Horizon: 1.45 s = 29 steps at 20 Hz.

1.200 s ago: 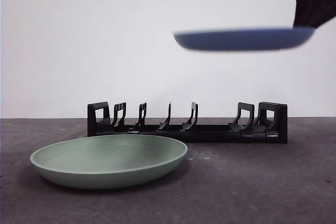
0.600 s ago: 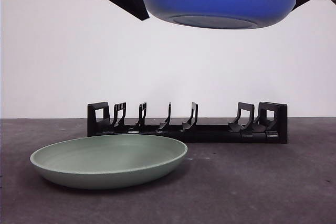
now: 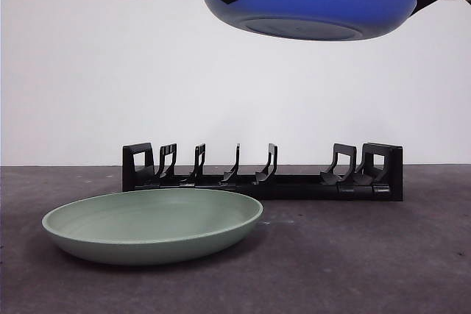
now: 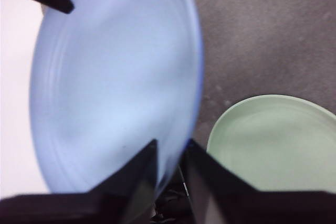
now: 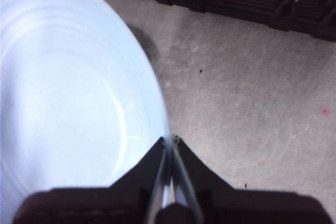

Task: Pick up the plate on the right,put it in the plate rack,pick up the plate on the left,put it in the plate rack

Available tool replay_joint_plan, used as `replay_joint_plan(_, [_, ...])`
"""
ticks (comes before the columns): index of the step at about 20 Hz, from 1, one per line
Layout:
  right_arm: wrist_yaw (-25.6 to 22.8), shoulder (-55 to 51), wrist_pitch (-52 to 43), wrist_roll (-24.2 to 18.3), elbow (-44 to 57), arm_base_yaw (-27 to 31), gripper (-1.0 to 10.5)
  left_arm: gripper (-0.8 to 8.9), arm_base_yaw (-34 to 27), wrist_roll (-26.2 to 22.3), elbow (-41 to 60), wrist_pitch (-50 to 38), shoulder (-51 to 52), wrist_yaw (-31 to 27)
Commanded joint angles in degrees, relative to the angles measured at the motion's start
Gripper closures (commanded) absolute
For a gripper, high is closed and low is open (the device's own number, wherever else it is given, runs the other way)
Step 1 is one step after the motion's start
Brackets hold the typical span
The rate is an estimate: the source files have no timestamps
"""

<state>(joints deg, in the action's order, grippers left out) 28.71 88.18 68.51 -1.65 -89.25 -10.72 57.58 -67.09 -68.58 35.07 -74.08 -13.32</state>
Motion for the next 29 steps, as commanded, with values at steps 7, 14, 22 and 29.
replay_joint_plan(7, [0.87, 0.31, -0.11, -0.52, -0.39, -0.20, 9.6, 8.22, 0.96, 0.07, 0.11, -0.28, -0.20, 0.17])
replay_joint_plan(14, [3.52, 0.31, -2.21, -0.48, -1.09, -0.20, 7.0, 8.22, 1.38, 4.57, 0.11, 0.07, -0.20, 0.13])
replay_joint_plan(22, [2.64, -0.39, -2.97, 0.17, -14.97, -0.09, 6.2, 8.22, -0.83, 19.02, 0.11, -0.22, -0.20, 9.53])
replay_joint_plan(29, [-8.41, -6.56, -1.27, 0.28, -27.23, -0.09, 6.3, 8.22, -16.74, 40.83, 0.11, -16.59, -0.20, 29.09])
